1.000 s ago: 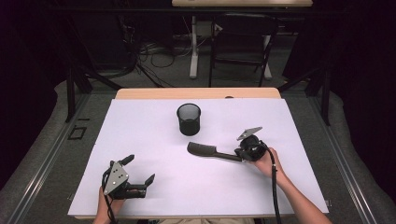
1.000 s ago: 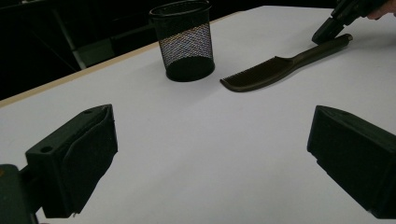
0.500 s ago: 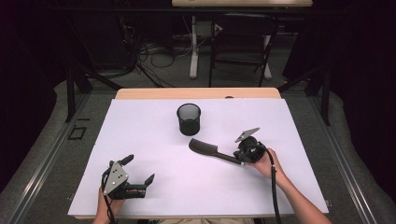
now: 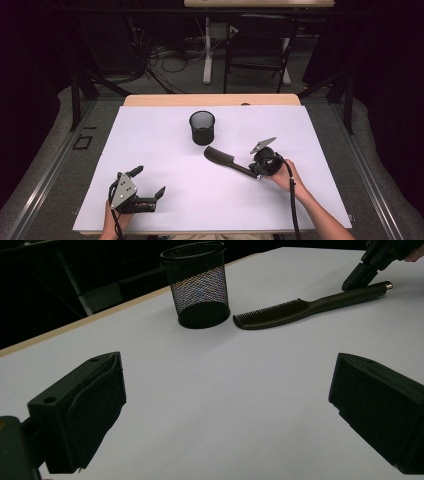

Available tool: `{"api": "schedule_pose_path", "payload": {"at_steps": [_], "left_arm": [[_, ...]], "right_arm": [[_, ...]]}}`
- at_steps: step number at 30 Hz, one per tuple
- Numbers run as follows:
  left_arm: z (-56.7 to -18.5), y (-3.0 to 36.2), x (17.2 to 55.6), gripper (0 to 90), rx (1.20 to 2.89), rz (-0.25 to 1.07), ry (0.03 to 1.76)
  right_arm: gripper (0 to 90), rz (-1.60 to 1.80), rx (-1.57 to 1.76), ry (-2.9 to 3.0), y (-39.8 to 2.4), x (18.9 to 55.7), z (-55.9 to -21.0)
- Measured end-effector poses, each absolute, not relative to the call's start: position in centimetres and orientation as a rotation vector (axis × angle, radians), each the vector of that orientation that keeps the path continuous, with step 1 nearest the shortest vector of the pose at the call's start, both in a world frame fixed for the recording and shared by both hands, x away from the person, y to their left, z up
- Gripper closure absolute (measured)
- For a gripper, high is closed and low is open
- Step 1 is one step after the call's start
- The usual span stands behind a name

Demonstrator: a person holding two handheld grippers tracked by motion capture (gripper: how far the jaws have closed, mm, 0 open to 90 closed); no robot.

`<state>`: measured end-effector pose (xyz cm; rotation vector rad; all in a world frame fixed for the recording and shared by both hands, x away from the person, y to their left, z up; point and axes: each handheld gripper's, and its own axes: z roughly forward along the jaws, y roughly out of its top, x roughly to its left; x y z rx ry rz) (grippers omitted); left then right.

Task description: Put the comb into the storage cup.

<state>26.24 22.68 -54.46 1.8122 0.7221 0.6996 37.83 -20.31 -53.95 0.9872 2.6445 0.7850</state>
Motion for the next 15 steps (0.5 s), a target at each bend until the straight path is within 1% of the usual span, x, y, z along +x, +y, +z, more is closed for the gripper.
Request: {"api": "schedule_pose_path", "payload": {"at_steps": [15], "left_arm": [[-54.44,22.7,26.22,2.0,1.811,0.701,0.721]], "right_arm": [[90.0,0.778,0.976,2.671,-19.94,37.62,-53.93]]}}
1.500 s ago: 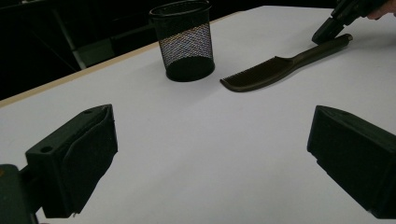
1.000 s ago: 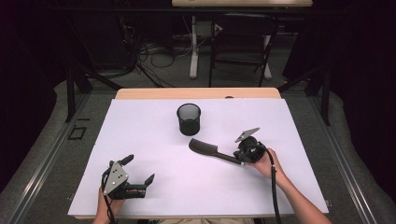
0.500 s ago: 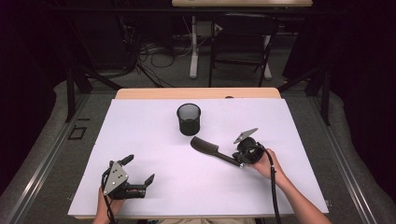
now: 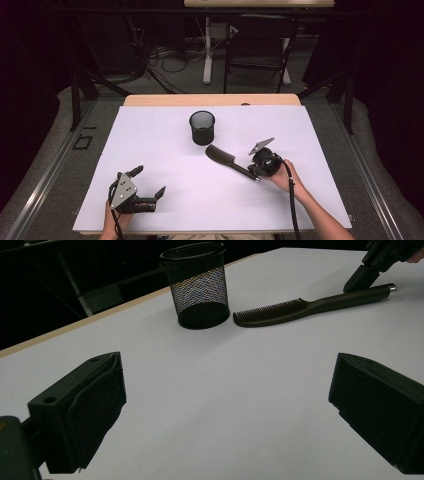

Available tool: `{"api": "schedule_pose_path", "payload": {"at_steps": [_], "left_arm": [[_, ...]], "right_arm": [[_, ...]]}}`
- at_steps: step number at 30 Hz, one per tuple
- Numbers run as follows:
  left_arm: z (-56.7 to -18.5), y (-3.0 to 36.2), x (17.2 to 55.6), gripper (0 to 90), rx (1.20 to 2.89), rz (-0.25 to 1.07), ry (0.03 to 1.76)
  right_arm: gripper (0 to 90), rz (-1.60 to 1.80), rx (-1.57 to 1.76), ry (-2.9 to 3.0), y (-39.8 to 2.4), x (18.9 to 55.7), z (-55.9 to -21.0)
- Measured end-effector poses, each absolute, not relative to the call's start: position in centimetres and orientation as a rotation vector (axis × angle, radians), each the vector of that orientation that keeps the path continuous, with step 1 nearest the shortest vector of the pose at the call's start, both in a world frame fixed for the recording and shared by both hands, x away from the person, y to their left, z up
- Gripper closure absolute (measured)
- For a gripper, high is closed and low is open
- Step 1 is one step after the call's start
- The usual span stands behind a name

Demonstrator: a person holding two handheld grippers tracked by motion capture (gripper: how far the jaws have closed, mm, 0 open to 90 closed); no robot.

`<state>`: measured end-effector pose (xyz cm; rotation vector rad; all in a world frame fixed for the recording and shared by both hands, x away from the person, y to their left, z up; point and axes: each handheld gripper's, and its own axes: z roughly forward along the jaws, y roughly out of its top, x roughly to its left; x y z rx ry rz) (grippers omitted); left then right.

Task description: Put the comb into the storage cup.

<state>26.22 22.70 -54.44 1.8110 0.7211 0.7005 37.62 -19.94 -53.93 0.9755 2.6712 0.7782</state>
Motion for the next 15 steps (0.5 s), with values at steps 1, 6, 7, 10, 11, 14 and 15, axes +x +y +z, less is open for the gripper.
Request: {"api": "schedule_pose_path", "payload": {"at_steps": [1,6,7,10,11,14,15], "left_arm": [[-54.45,22.7,26.23,2.0,1.811,0.7,0.722],[-54.46,22.73,26.18,2.0,1.811,0.698,0.722],[-54.46,22.74,26.18,2.0,1.811,0.699,0.722],[-54.45,22.74,26.19,2.0,1.811,0.699,0.721],[-54.45,22.73,26.21,2.0,1.811,0.7,0.721],[-54.46,22.68,26.25,1.9,1.813,0.696,0.72],[-54.47,22.66,26.25,1.9,1.813,0.695,0.721]], "right_arm": [[90.0,0.779,0.978,2.672,-19.93,37.61,-53.95],[90.0,0.775,0.966,2.679,-19.85,37.61,-53.92],[90.0,0.778,0.965,2.677,-19.82,37.59,-53.91],[90.0,0.775,0.961,2.672,-19.79,37.56,-53.85],[90.0,0.775,0.966,2.672,-19.81,37.54,-53.8],[82.9,0.788,0.969,2.66,-20.14,37.65,-53.52],[82.9,0.788,0.969,2.66,-20.14,37.65,-53.52]]}}
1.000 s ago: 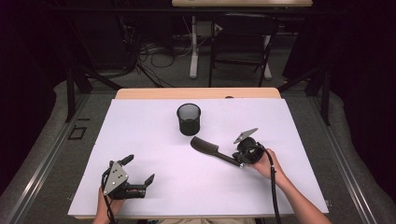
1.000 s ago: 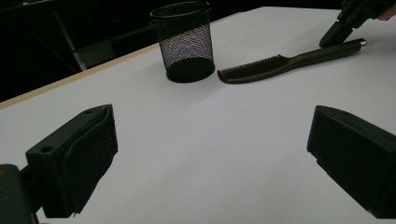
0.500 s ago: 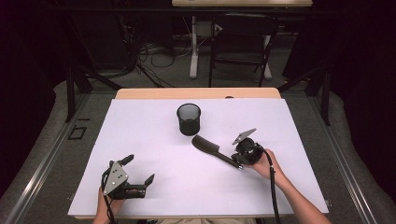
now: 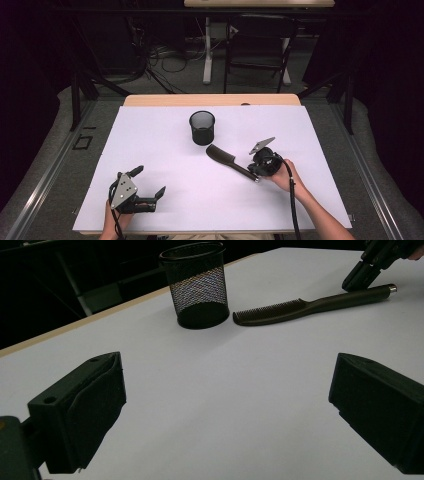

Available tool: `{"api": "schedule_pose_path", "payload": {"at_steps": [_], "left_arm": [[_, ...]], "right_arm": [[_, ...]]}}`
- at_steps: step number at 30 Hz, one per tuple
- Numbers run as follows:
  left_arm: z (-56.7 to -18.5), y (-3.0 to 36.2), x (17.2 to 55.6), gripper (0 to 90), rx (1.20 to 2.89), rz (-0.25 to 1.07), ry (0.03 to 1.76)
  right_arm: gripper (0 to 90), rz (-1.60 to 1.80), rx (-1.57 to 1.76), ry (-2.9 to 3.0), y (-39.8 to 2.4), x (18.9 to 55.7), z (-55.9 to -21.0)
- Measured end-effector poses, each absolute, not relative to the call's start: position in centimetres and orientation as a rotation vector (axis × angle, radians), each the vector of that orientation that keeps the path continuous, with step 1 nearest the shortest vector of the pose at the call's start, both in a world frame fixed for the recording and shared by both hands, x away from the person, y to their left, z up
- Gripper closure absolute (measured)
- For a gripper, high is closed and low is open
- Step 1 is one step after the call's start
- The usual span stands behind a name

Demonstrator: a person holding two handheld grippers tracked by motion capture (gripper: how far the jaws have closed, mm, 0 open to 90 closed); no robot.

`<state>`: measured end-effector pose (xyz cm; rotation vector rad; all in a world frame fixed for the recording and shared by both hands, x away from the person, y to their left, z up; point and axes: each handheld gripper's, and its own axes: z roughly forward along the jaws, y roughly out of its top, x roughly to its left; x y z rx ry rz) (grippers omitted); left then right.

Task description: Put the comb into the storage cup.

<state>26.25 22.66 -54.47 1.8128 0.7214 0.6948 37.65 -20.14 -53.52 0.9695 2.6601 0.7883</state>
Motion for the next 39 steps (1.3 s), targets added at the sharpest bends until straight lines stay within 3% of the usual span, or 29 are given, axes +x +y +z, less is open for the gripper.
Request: {"api": "schedule_pose_path", "payload": {"at_steps": [6,7,8,9,16,19,32,39], "left_arm": [[-54.4,22.7,26.2,1.9,1.808,0.695,0.72],[-54.4,22.7,26.2,1.9,1.808,0.695,0.72],[-54.4,22.7,26.2,1.8,1.808,0.696,0.72],[-54.4,22.7,26.2,1.8,1.808,0.695,0.719],[-54.5,22.7,26.2,1.8,1.809,0.691,0.722],[-54.5,22.7,26.2,1.8,1.811,0.692,0.721],[-54.5,22.6,26.2,1.7,1.812,0.689,0.718],[-54.5,22.7,26.2,1.6,1.813,0.69,0.722]], "right_arm": [[57.7,0.813,0.983,2.626,-20.8,37.9,-52.7],[57.7,0.813,0.983,2.626,-20.8,37.9,-52.7],[48.1,0.82,0.984,2.62,-21.0,37.9,-52.4],[48.1,0.82,0.984,2.62,-21.0,37.9,-52.4],[21.9,0.866,0.982,2.605,-21.5,38.2,-51.3],[15.4,0.861,0.972,2.612,-21.3,38.2,-50.9],[0.0,0.819,0.938,2.651,-19.2,38.1,-50.3],[0.0,0.802,0.928,2.681,-18.5,38.0,-50.3]]}}
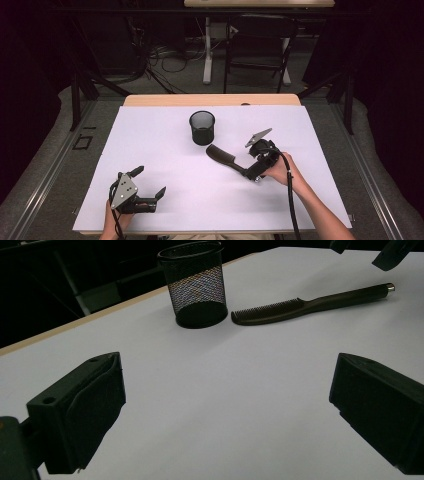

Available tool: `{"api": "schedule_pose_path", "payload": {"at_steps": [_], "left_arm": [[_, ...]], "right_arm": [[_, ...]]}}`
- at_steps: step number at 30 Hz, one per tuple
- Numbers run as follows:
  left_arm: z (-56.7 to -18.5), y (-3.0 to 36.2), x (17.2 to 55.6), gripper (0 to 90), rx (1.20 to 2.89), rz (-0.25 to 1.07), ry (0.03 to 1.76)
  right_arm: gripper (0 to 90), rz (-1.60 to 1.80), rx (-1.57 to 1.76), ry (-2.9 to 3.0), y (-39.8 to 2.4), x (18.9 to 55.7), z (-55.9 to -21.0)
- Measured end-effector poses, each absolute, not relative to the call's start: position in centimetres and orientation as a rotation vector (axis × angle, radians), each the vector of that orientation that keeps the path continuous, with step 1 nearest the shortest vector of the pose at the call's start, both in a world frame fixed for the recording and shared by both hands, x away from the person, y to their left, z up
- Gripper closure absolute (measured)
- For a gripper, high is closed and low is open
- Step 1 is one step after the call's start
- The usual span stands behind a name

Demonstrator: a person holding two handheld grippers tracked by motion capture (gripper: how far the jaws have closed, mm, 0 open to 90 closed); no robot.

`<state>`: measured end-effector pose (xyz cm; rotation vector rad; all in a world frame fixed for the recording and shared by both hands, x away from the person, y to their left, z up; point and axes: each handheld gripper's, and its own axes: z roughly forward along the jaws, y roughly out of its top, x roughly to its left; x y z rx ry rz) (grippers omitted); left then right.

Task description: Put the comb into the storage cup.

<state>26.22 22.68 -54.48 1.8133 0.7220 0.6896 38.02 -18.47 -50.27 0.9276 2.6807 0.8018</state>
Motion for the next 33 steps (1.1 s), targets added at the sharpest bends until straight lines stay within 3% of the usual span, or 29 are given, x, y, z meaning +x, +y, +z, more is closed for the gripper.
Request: {"api": "schedule_pose_path", "payload": {"at_steps": [11,20,21,24,26,33], "left_arm": [[-54.4,22.6,26.2,1.6,1.818,0.693,0.717],[-54.4,22.7,26.2,1.6,1.813,0.693,0.717],[-54.4,22.6,26.2,1.6,1.817,0.693,0.715],[-54.4,22.6,26.2,1.6,1.818,0.693,0.714],[-54.4,22.7,26.2,1.6,1.814,0.691,0.718],[-54.4,22.7,26.2,1.6,1.814,0.689,0.717]], "right_arm": [[2.5,0.743,0.891,2.735,-16.6,37.9,-50.2],[23.8,0.69,0.872,2.758,-15.4,38.7,-50.9],[31.4,0.684,0.874,2.763,-15.1,38.8,-51.1],[37.8,0.667,0.878,2.772,-14.9,39.0,-51.4],[47.7,0.641,0.882,2.792,-14.7,39.3,-51.8],[58.3,0.582,0.904,2.814,-14.0,40.1,-52.3]]}}
